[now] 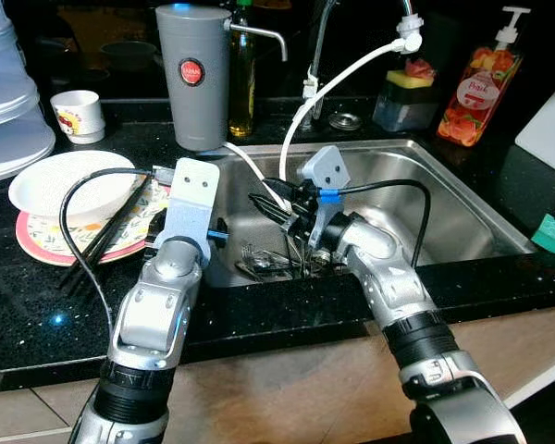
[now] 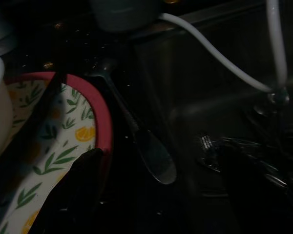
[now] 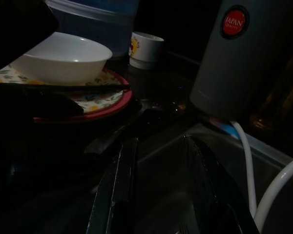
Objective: Kitchen organization
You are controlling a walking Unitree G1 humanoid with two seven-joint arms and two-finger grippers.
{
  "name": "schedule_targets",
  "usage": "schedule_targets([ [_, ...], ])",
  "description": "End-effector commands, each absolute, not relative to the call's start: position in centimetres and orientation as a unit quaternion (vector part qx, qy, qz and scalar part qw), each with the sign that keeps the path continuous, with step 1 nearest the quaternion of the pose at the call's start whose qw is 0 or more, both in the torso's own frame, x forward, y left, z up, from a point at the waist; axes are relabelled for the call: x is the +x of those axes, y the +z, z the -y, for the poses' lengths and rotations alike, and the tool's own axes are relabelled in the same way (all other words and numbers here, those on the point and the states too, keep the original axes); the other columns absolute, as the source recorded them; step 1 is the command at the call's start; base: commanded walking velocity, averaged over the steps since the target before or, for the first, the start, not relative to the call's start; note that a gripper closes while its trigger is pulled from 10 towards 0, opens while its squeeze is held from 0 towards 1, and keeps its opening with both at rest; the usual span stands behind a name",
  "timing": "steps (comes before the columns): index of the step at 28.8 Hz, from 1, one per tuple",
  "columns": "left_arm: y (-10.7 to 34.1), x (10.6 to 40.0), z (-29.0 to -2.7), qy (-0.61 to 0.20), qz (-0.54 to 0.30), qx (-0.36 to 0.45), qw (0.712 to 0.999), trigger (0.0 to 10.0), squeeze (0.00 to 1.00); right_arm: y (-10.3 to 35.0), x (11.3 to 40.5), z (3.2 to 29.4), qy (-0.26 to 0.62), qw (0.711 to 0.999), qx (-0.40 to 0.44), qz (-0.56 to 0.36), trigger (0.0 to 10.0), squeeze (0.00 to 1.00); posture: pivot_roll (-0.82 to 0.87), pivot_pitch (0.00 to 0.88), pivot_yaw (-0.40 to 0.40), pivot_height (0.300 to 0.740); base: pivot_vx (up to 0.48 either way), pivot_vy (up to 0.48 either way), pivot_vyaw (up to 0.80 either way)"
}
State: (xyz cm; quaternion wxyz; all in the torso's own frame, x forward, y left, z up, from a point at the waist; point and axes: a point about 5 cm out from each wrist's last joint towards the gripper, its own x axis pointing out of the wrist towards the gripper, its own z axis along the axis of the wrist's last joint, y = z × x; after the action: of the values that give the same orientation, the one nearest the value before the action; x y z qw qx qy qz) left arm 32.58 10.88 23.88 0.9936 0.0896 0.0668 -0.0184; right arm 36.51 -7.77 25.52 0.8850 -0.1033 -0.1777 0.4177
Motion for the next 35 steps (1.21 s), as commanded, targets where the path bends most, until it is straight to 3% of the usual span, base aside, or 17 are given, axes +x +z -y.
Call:
schedule_targets([
  [1, 23.2, 32.5, -9.9, -0.041, -0.083, 0.078, 0.993, 10.0, 0.0, 25.5, 36.3, 7.7, 0.424, 0.882, -0.108, 0.176, 10.0, 0.0, -0.01, 0.101, -0.032, 0.74, 0.0, 0.0, 0.0],
  [12, 22.7, 32.2, -8.7, -0.085, -0.093, 0.038, 0.991, 10.0, 0.0, 25.7, 35.9, 7.6, 0.431, 0.876, -0.118, 0.179, 10.0, 0.0, -0.01, 0.091, -0.03, 0.74, 0.0, 0.0, 0.0],
  [16, 22.9, 32.6, -9.8, -0.039, -0.077, 0.055, 0.995, 10.0, 0.0, 25.6, 35.9, 7.7, 0.431, 0.878, -0.116, 0.176, 10.0, 0.0, -0.02, 0.093, -0.032, 0.74, 0.0, 0.0, 0.0],
  [25, 23.6, 32.7, -10.0, -0.031, -0.048, 0.078, 0.995, 10.0, 0.0, 25.7, 36.0, 7.8, 0.431, 0.877, -0.121, 0.173, 10.0, 0.0, -0.02, 0.097, -0.038, 0.74, 0.0, 0.0, 0.0],
  [35, 22.4, 33.1, -11.0, 0.007, -0.074, 0.092, 0.993, 10.0, 0.0, 25.5, 35.9, 7.7, 0.44, 0.873, -0.127, 0.166, 10.0, 0.0, -0.02, 0.099, -0.041, 0.74, 0.0, 0.0, 0.0],
])
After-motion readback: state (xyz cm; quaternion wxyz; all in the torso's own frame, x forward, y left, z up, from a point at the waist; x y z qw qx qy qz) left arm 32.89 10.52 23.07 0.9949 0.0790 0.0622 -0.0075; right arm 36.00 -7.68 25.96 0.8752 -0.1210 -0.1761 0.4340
